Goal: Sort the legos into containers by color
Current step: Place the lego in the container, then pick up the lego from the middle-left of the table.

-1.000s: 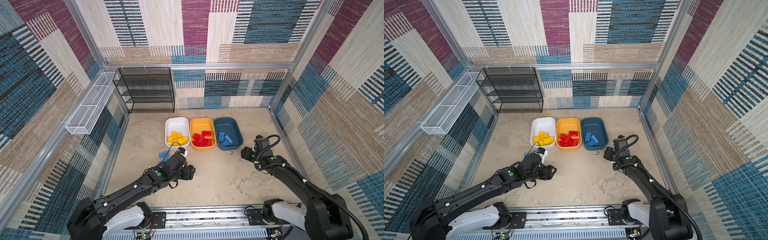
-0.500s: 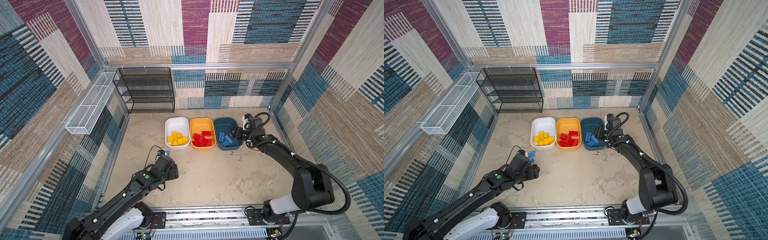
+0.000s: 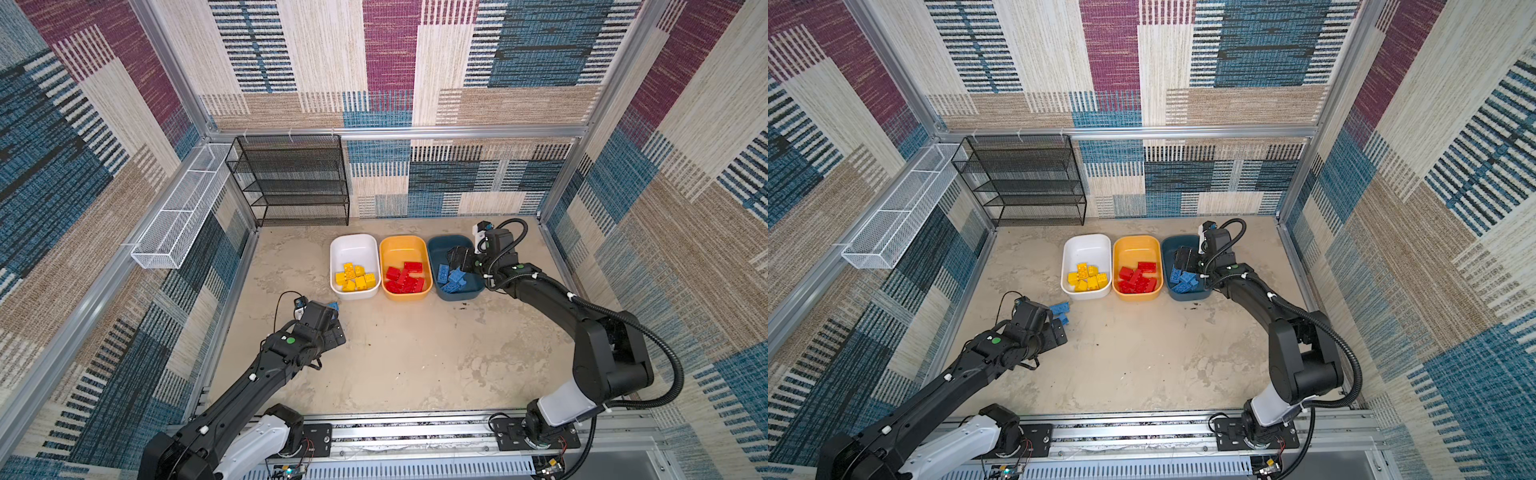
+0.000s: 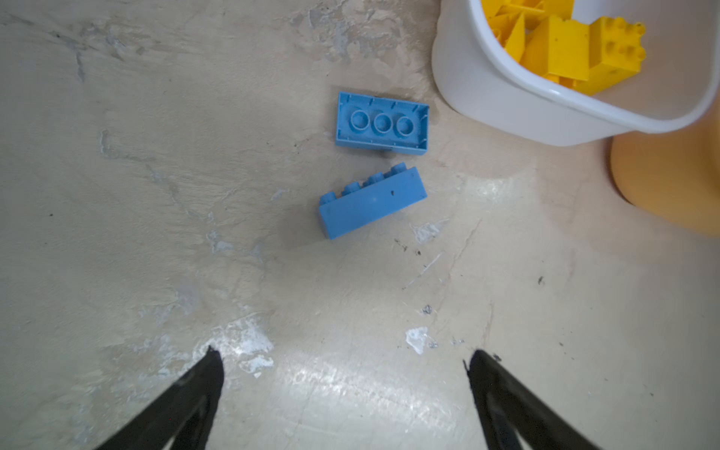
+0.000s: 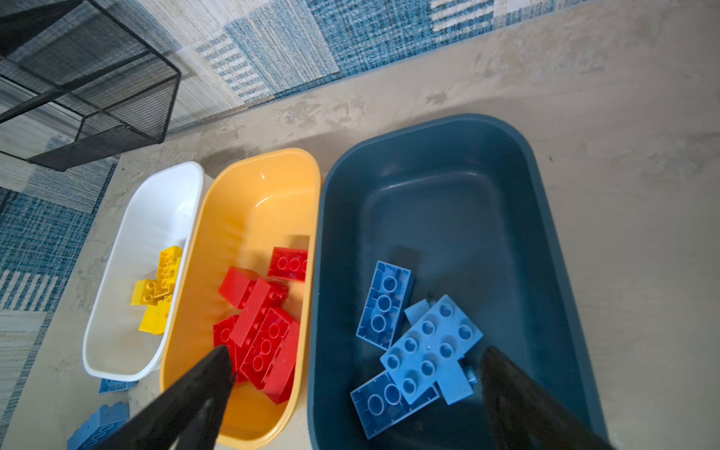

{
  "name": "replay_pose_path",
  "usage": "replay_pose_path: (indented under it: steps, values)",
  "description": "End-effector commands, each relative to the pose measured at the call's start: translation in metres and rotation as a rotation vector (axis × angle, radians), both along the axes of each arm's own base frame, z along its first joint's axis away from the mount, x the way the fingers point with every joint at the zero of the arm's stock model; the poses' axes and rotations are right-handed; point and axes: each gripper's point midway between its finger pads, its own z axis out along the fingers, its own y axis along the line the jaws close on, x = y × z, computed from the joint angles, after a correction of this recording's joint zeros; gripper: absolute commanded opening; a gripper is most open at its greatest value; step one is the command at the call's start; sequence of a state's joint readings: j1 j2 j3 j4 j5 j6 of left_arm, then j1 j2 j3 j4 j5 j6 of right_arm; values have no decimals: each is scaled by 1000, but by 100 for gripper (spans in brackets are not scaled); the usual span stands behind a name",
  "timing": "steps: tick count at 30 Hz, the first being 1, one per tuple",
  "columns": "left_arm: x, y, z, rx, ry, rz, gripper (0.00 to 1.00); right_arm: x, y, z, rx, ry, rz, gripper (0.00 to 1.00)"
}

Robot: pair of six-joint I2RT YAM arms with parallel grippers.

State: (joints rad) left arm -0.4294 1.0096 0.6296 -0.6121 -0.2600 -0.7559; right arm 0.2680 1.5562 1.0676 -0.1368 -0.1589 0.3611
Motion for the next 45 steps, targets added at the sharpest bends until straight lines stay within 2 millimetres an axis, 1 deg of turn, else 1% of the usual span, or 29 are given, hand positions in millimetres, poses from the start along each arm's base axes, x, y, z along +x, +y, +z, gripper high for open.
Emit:
replay_pose_path:
  steps: [1,3,6,10,11,16,20,22,23,26,28,32,34,37,42,45]
  values:
    - [19,0,1,4,-30,41,98,-8,9,14,-25,-67,20,100]
    - [28,-1,-3,6,-22,49,96,-20,15,19,-1,-84,47,100]
    - [40,-1,-11,25,2,63,92,-40,20,26,34,-110,74,100]
    - [55,1,-20,36,15,84,91,-60,22,31,44,-130,100,100]
    - [59,1,-21,38,20,86,91,-65,23,30,38,-128,106,100]
    - [73,-1,-31,72,59,73,89,-75,12,17,-16,-98,78,100]
    - [78,-5,-45,73,108,68,86,-82,7,19,-26,-114,69,100]
    - [81,-9,-49,62,125,60,81,-84,6,21,-24,-121,70,100]
    - [80,-9,-53,66,139,61,77,-85,5,21,-25,-122,71,100]
    - [79,-9,-58,69,155,59,72,-87,5,19,-24,-124,74,100]
    - [78,-10,-60,68,160,57,66,-88,6,18,-23,-122,79,100]
    - [80,-13,-60,55,160,44,51,-90,6,15,-21,-120,86,100]
    - [81,-17,-56,46,155,25,47,-91,6,16,-19,-121,88,100]
    - [81,-22,-41,37,140,-16,44,-96,7,18,-13,-126,101,100]
    - [82,-47,1,-13,65,-132,43,-109,12,17,29,-126,139,100]
    - [86,-71,32,-46,6,-220,43,-118,17,17,72,-116,166,100]
